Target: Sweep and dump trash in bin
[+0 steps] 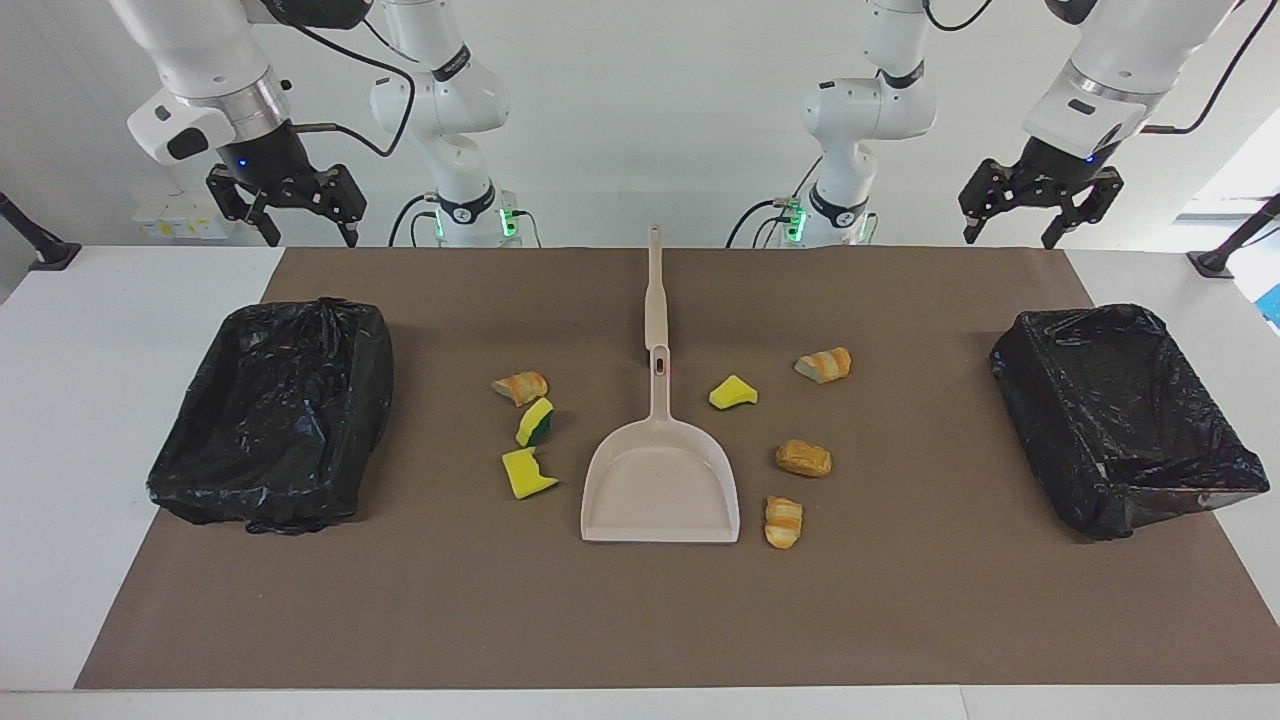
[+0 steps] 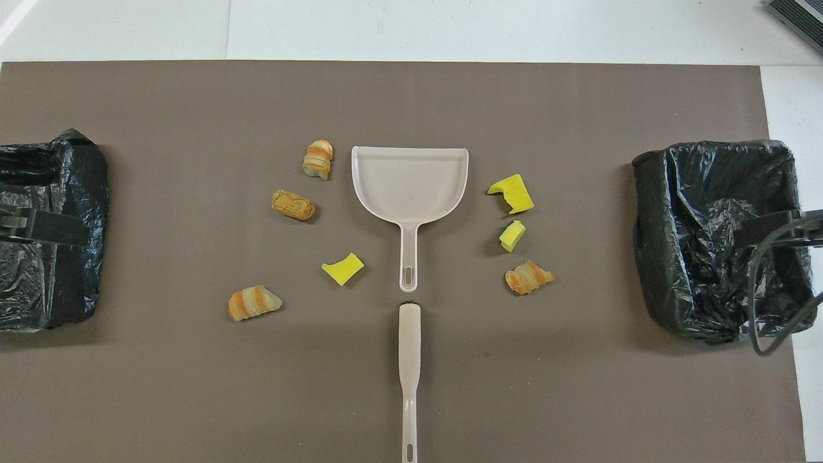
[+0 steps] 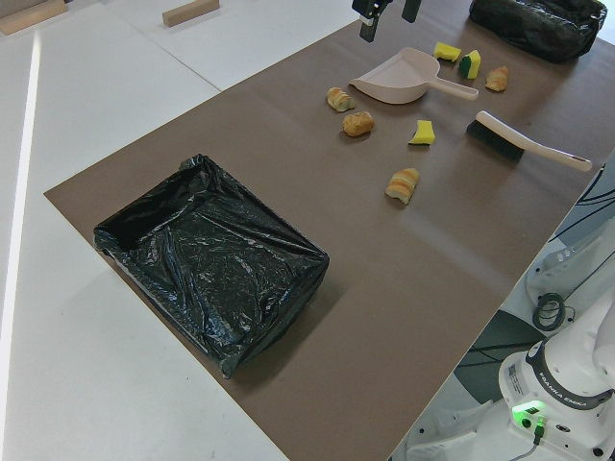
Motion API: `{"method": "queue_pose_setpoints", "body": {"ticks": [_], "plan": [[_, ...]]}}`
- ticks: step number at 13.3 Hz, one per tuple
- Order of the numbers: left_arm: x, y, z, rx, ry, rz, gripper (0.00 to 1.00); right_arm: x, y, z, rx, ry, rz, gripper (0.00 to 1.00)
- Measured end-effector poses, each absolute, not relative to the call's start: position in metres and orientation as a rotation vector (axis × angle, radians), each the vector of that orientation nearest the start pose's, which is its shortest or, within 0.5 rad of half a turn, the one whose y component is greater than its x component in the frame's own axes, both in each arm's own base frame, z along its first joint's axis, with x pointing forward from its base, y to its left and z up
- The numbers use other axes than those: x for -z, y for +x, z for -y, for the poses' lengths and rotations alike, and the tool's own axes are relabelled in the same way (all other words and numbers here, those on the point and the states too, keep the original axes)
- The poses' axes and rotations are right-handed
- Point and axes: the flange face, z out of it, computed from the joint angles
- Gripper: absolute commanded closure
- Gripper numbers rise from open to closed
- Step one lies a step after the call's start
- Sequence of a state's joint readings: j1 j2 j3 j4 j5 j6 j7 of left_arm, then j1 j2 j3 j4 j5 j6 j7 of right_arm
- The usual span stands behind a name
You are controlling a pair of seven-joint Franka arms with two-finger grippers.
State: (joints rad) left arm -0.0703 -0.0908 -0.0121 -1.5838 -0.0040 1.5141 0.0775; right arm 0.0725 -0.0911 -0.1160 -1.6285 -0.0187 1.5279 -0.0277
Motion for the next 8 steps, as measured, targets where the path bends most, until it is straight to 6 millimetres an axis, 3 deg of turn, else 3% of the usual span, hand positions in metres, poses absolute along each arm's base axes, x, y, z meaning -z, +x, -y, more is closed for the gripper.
{"method": "queue_pose_setpoints", "body": {"ticks": [8], "plan": [[-0.6621,0.5183,0.0436,0.033,-3.134,-0.252,0.0,-0.6354,0.5175,0.0244,-0.041,-3.148,-0.015,0.0]]}}
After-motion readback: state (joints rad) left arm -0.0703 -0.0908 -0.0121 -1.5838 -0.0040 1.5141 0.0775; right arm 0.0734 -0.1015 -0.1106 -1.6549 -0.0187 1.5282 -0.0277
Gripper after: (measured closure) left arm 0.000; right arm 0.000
